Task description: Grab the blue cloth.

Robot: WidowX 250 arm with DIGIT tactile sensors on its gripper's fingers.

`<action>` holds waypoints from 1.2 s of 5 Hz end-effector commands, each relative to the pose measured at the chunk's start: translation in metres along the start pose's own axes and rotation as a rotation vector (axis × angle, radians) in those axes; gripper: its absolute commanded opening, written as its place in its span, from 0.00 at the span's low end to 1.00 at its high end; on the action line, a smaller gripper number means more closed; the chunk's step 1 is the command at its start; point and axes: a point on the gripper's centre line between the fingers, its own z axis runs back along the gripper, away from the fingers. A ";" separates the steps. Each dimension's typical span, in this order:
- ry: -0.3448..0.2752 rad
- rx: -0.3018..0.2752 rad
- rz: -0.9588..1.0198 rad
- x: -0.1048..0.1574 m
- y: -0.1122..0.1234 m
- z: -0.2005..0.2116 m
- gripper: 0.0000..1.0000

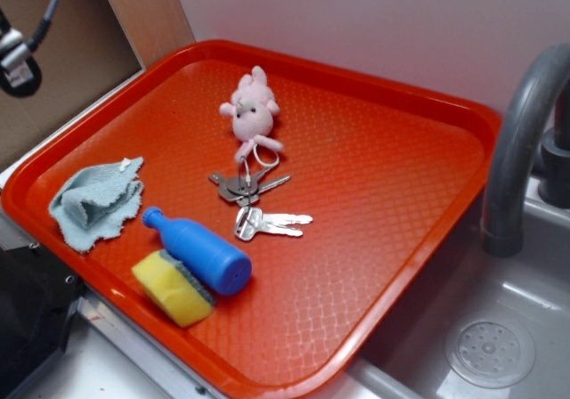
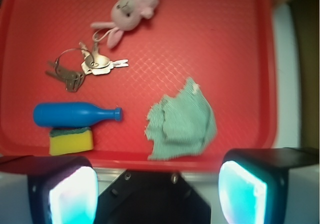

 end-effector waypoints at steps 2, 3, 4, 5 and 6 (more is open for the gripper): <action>0.028 0.112 -0.155 0.004 0.006 -0.125 1.00; 0.034 0.123 -0.145 0.009 0.013 -0.128 1.00; 0.052 0.097 -0.137 0.015 0.026 -0.132 0.92; 0.056 0.122 -0.141 0.016 0.030 -0.126 0.00; 0.041 0.139 -0.102 0.016 0.044 -0.121 0.00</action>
